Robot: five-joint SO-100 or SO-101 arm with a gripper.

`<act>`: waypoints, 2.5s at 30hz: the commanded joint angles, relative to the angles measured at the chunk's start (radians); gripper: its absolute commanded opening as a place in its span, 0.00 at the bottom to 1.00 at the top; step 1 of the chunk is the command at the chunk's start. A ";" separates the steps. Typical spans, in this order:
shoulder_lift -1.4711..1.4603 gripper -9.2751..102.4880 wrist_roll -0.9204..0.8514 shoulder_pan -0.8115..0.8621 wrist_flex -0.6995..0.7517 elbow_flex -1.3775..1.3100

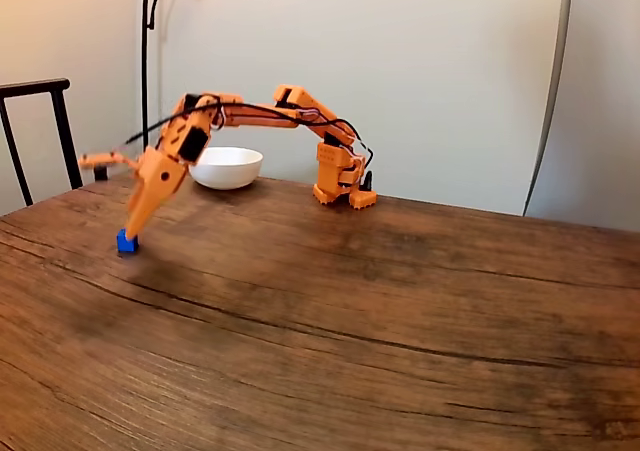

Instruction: Grasp the cube and drop it in the bowl

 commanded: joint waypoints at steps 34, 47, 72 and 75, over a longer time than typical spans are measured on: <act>-0.156 0.44 -0.083 0.034 0.015 -0.199; -0.219 0.44 -0.112 0.029 0.011 -0.219; -0.276 0.35 -0.100 0.034 0.020 -0.218; -0.278 0.35 -0.098 0.034 0.020 -0.218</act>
